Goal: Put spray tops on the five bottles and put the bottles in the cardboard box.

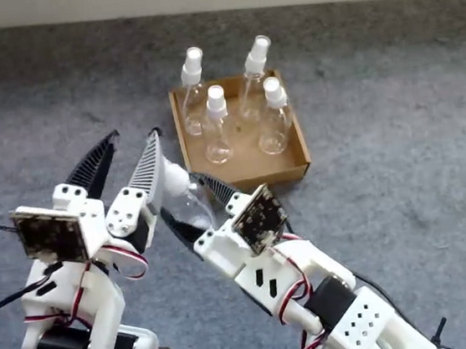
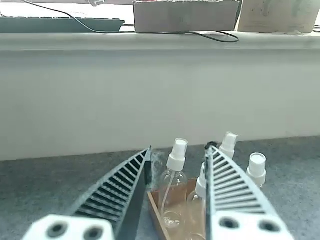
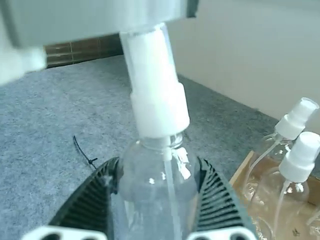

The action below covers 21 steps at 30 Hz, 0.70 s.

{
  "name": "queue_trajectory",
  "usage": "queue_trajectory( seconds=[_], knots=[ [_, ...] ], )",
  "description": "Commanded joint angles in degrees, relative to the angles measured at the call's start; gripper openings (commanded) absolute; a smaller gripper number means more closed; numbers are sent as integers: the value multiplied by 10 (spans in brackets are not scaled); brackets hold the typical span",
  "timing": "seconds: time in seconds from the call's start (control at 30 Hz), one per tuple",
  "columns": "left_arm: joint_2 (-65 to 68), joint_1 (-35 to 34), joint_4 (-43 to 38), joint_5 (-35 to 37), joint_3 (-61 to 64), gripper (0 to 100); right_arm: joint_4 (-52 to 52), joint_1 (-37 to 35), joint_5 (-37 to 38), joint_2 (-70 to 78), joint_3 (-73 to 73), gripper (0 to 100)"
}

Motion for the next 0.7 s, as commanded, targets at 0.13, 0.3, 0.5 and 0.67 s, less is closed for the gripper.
queue_trajectory(
  seconds=[0.13,0.3,0.5,0.67],
  knots=[
    [8,8,-11,-5,15,168,-14,-15,7,-9,3,5],
    [-7,-39,-8,-5,-10,168,-14,-12,8,-9,4,5],
    [-85,-191,-8,-4,-13,165,-29,59,9,-7,1,5],
    [-132,-242,-10,-4,85,165,-124,103,25,-5,5,5]
  ],
)
